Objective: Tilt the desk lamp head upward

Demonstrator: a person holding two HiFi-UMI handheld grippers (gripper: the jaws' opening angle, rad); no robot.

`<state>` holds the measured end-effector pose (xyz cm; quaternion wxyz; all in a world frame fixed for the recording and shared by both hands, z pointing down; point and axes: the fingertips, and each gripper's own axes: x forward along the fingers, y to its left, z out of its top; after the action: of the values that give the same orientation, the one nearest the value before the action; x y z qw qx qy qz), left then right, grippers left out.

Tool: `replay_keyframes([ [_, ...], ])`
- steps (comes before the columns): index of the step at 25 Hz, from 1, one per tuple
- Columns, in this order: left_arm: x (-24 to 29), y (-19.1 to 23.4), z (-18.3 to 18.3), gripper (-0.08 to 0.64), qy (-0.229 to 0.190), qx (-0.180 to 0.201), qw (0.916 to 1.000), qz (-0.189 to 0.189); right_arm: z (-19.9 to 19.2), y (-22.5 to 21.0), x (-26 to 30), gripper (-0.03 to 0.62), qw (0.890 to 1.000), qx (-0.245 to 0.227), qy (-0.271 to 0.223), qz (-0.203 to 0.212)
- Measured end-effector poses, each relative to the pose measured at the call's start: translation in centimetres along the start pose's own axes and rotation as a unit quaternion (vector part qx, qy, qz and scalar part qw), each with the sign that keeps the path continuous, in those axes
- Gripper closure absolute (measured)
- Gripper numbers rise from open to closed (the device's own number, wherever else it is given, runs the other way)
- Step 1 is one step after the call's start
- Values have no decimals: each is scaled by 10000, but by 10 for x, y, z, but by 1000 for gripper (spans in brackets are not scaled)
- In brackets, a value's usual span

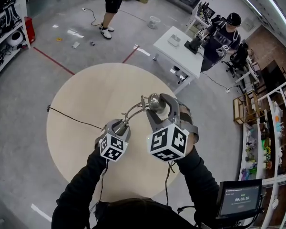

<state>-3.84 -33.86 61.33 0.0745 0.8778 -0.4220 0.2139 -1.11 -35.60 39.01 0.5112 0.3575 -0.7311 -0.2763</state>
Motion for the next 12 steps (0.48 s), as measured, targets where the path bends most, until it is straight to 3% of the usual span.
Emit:
replay_keyframes([
  [8,-44,26,-40,388,92,-833,9953,482,11,1,-1,302,9996,-263,-48,-15],
  [12,-65,40,-46,388,-56,-1164,9904,742,16,1,0,302,9992,-396,-98,-49],
])
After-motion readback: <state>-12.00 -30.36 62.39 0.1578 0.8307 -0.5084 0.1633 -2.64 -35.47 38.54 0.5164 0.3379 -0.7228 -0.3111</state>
